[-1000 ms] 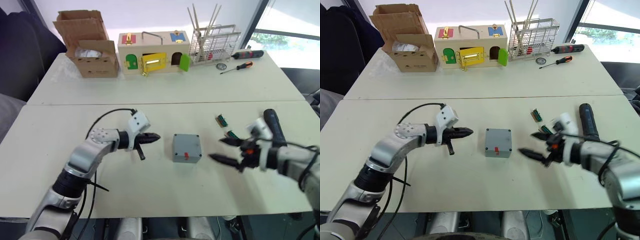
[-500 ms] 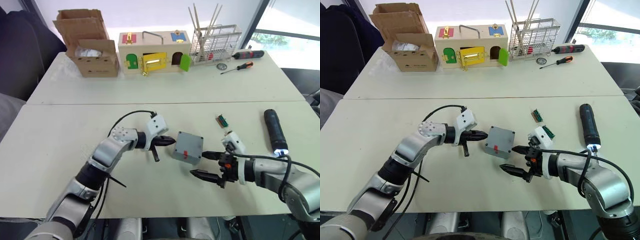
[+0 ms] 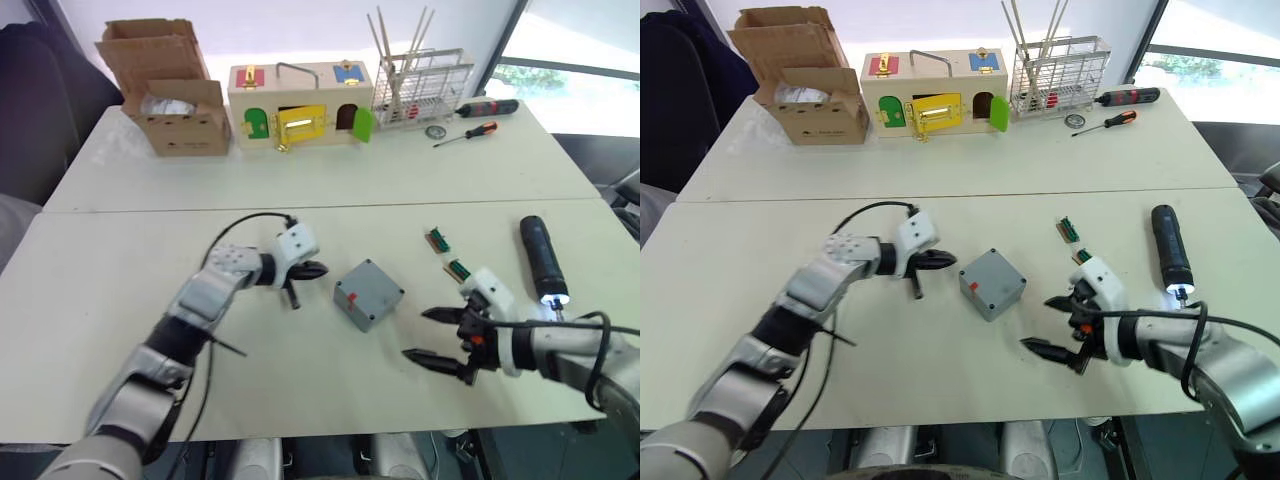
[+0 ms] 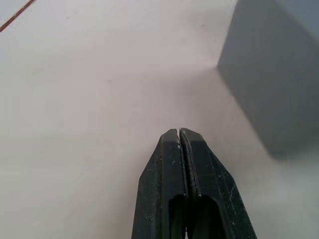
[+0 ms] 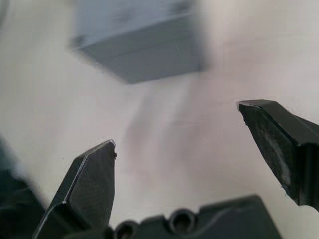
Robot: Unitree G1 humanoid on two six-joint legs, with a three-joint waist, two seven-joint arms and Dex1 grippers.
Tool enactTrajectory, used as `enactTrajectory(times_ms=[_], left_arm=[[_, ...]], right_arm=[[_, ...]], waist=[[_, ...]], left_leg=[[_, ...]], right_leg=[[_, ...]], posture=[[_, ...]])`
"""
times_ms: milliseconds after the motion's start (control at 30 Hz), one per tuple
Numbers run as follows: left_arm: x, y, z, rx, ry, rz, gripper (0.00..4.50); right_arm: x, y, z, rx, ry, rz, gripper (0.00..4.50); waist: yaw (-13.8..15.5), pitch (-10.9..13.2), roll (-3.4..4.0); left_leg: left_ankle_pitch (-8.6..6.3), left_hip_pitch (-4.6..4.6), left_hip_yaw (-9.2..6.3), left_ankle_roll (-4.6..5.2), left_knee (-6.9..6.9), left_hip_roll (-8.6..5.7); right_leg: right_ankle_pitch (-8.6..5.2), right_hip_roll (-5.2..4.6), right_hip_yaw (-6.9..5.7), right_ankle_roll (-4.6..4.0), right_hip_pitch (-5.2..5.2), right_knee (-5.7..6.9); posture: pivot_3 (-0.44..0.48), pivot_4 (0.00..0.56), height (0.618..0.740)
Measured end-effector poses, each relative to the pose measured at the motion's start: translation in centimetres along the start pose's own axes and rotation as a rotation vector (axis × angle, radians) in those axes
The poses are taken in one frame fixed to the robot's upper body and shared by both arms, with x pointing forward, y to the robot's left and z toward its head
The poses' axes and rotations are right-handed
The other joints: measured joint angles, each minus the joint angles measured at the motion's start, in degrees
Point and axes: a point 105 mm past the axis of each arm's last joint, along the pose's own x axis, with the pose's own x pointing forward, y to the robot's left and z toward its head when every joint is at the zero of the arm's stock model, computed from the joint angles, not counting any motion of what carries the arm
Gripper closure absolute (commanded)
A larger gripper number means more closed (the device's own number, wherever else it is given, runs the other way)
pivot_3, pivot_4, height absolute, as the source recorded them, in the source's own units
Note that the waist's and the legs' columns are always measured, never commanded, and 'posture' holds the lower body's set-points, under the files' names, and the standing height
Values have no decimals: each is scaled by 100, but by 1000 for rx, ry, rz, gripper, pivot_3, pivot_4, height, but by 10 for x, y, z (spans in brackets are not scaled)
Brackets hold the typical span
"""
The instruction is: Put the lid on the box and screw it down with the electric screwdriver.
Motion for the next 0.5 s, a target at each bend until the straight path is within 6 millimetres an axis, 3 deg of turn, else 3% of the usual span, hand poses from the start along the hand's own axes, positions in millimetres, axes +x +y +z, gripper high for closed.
enactTrajectory(times_ms=[167,267,500], left_arm=[[-10,-31,-5,-3,24,-106,4500],[-3,-43,0,-26,-4,-130,4500],[23,-38,18,-84,-81,-96,4500]], right_arm=[[12,-10,8,-67,-37,33,32],[22,-8,10,-93,-45,93,32],[30,4,8,-88,-35,171,32]], waist=[[82,1,-3],[85,1,-4],[69,1,-4]], left_leg=[[7,-2,0,-12,4,-1],[5,-5,0,-8,12,-4],[9,-4,1,-15,12,-4]], right_leg=[[0,-1,0,0,3,-1],[0,-3,0,0,8,-3],[1,-1,0,1,6,-1]], posture=[[0,150,728],[0,150,728],[0,150,728]])
